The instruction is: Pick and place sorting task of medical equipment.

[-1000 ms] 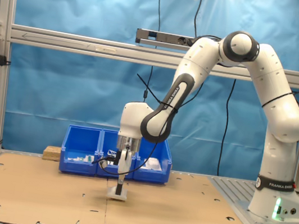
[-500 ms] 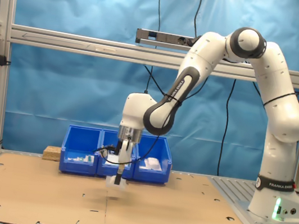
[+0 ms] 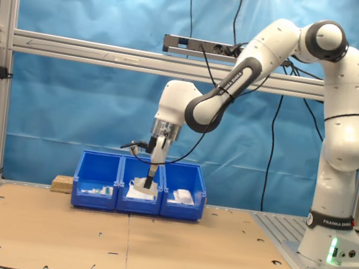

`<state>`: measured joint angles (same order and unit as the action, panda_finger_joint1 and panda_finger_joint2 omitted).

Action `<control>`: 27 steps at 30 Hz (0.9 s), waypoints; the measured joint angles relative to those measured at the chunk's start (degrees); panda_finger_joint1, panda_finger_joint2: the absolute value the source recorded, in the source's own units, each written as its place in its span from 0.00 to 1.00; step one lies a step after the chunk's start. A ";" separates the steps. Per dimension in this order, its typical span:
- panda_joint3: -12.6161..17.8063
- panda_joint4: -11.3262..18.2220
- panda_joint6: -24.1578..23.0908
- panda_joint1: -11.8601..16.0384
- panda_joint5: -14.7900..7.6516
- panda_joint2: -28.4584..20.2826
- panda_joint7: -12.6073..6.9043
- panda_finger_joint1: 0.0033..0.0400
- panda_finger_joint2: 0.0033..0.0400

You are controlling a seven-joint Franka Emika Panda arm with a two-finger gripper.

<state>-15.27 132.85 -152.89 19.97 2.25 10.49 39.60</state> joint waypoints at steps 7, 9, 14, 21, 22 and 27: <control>0.02 3.50 2.93 2.13 0.00 -7.95 0.00 0.05 0.05; 0.02 4.28 3.45 3.03 0.00 -9.43 0.00 0.05 0.05; 0.07 5.77 4.55 5.82 0.00 -11.98 0.00 0.05 0.05; 0.14 6.62 5.44 10.13 0.00 -13.16 0.00 0.05 0.05; 0.16 6.72 5.58 10.94 0.00 -13.25 0.00 0.05 0.05; 0.58 7.16 6.16 15.81 0.00 -13.37 0.00 0.05 0.05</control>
<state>-14.69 140.01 -146.73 35.79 2.25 -2.88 39.60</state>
